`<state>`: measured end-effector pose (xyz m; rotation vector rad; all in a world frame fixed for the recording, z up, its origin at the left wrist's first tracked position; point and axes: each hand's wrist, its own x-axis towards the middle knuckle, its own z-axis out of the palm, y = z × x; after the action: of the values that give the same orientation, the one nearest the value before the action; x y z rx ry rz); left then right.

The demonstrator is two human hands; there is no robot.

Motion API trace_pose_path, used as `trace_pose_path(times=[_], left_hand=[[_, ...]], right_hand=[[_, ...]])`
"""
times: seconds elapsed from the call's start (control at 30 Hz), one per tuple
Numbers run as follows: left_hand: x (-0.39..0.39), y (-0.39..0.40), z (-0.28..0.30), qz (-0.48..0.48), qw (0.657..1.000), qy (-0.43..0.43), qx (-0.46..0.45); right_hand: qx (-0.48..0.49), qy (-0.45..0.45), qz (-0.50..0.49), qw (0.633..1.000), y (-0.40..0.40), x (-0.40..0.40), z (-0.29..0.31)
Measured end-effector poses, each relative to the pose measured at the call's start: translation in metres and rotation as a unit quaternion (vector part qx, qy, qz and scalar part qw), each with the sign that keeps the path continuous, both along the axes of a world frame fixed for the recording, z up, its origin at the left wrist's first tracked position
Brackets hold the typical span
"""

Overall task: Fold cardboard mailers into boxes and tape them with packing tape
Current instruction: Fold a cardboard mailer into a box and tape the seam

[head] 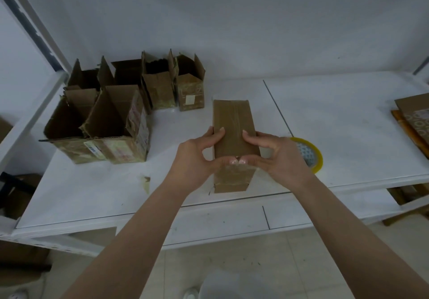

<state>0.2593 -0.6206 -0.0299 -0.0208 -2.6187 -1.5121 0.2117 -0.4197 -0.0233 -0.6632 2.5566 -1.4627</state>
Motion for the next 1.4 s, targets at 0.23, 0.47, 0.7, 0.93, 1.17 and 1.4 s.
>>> trace_pose_path(times=[0.23, 0.47, 0.7, 0.93, 1.17, 1.4], left_hand=[[-0.002, -0.005, -0.002, -0.047, 0.995, 0.025, -0.086], [0.014, 0.000, -0.007, 0.030, 0.997, 0.019, -0.073], [0.040, 0.018, -0.015, 0.137, 0.984, 0.082, -0.080], [0.041, 0.025, -0.013, 0.143, 0.979, 0.085, -0.118], [0.047, 0.000, -0.019, 0.076, 0.996, 0.013, 0.046], [0.028, 0.001, -0.026, 0.125, 0.988, 0.047, 0.073]], right_hand=[[0.155, 0.126, 0.029, 0.979, 0.001, 0.001, 0.003], [0.122, 0.099, -0.012, 0.988, -0.001, 0.004, 0.004], [0.102, 0.066, -0.024, 0.992, -0.003, 0.005, 0.004], [0.111, 0.056, -0.031, 0.992, -0.003, 0.005, 0.004], [0.112, 0.060, -0.033, 0.991, -0.002, 0.006, 0.003], [0.118, 0.061, -0.030, 0.991, -0.003, 0.005, 0.003]])
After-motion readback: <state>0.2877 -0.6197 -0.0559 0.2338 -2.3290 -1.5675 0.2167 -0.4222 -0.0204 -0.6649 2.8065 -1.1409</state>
